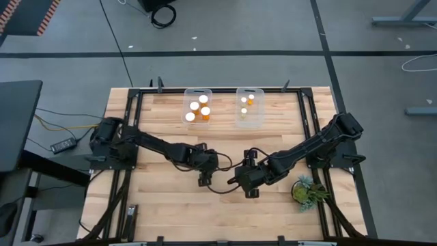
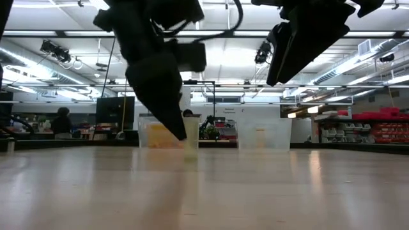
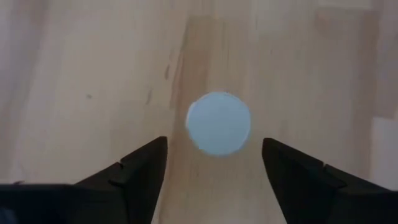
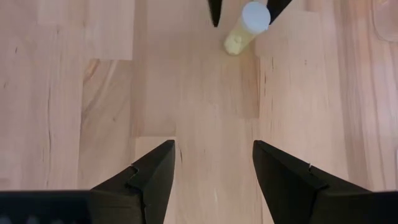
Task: Pick and place medicine bottles into bin by pill shape (circle, oval)
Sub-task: Put the small yellow pill bottle into the right transparent bin
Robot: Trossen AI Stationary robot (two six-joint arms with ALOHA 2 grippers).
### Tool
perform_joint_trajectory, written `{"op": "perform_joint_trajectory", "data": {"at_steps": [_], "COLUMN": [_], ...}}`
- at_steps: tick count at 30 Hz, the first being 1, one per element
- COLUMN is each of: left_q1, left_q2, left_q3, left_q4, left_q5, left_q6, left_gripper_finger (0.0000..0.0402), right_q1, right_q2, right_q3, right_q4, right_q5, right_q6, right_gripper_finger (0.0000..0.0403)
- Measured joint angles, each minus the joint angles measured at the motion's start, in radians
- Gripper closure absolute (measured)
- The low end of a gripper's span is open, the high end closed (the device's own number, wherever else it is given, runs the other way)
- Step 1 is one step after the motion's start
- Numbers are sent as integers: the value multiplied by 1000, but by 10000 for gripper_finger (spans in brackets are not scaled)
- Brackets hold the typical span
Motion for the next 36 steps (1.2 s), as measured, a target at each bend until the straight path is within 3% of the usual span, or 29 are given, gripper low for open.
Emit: {"op": "perform_joint_trajectory", "data": {"at_steps": [11, 23, 30, 36], "left_q1": [-68, -253, -346, -373], "left_q2": [-179, -322, -388, -452], "left_q3": [1, 0, -36, -237], "left_q4": [-245, -527, -524, -348], "left_q5": [-123, -290, -435, -462], "left_q6": [-74, -197, -206, -209], "left_gripper_finger": [150, 193, 231, 272], "right_q1": [0, -8, -73, -122], "right_q2": [0, 0, 0, 0], "right_q3": [0, 0, 0, 0], "right_q4": [24, 177, 285, 342], "right_q5": [6, -6, -60, -102], "right_q6": [-33, -97, -134, -157], "right_gripper_finger": [180, 180, 180, 180]}}
